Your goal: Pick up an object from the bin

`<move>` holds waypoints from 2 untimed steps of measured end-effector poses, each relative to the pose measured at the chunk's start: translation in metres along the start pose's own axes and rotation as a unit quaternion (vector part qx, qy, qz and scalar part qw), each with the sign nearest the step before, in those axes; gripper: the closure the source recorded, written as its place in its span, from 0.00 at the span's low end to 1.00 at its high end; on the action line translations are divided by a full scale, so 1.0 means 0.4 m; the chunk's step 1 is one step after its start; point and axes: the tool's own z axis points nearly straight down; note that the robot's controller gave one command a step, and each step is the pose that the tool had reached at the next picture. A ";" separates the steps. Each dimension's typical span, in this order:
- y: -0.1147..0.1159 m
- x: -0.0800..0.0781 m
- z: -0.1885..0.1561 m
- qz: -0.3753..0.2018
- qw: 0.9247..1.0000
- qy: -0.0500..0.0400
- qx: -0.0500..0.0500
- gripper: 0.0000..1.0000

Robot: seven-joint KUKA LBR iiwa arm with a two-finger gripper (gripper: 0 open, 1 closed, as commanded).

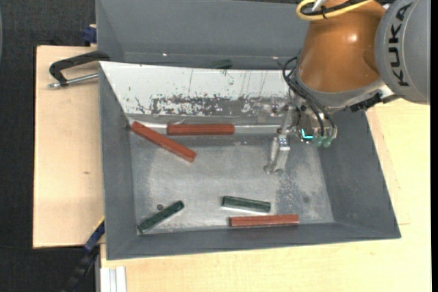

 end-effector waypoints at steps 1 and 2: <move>0.000 -0.004 -0.011 0.000 1.000 -0.004 0.000 0.00; 0.069 0.028 0.120 0.004 1.000 -0.007 0.000 0.00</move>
Offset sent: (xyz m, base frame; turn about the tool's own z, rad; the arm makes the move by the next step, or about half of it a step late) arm -0.0355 0.0700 -0.1307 0.0153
